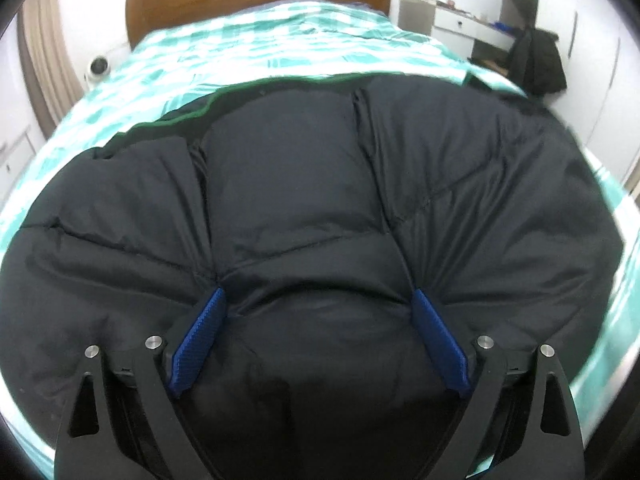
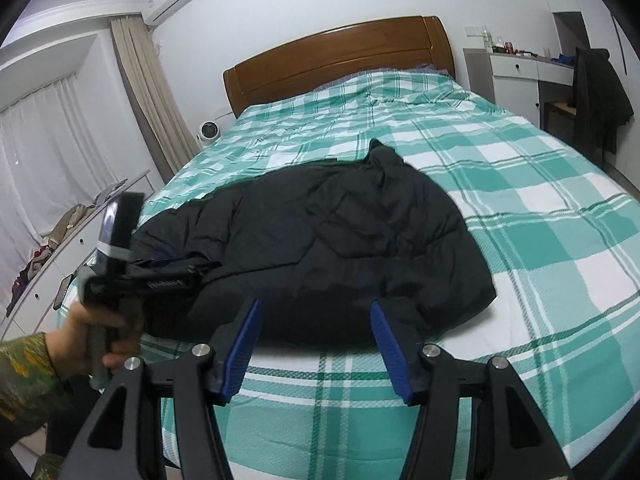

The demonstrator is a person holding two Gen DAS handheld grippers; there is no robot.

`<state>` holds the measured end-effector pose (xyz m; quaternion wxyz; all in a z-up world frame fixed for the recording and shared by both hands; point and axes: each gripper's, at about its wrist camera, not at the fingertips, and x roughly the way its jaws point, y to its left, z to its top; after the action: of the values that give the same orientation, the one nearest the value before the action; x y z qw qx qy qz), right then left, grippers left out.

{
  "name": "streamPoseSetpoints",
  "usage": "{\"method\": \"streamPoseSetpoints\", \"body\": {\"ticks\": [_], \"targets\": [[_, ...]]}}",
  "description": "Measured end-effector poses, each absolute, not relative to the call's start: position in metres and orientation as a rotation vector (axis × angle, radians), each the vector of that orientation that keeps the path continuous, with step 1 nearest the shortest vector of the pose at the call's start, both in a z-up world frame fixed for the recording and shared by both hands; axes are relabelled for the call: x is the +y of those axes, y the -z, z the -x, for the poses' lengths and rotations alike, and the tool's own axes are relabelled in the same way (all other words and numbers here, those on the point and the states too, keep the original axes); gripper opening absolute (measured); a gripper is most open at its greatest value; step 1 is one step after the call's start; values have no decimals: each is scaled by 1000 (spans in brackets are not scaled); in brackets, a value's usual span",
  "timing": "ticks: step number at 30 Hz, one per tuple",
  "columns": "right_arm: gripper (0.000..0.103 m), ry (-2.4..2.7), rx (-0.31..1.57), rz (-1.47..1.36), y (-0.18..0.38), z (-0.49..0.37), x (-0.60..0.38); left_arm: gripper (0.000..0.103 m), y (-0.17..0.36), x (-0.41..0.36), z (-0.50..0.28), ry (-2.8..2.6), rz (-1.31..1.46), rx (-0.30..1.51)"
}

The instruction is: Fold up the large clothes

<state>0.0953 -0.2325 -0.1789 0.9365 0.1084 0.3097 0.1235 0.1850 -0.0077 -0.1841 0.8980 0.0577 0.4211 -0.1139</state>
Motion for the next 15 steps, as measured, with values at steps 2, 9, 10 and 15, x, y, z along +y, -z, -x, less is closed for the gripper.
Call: {"method": "streamPoseSetpoints", "body": {"ticks": [2,9,10,15], "targets": [[58,-266,646,-211,181,-96,-228,94,189,-5,-188,237,-101,868],[58,-288,643,-182,181,-90,-222,87,166,3,-173,257,-57,897],[58,-286,639,-180,180,-88,-222,87,162,3,-165,268,-47,893],[58,-289,649,-190,184,-88,-222,88,168,0,-142,274,-94,877]]}}
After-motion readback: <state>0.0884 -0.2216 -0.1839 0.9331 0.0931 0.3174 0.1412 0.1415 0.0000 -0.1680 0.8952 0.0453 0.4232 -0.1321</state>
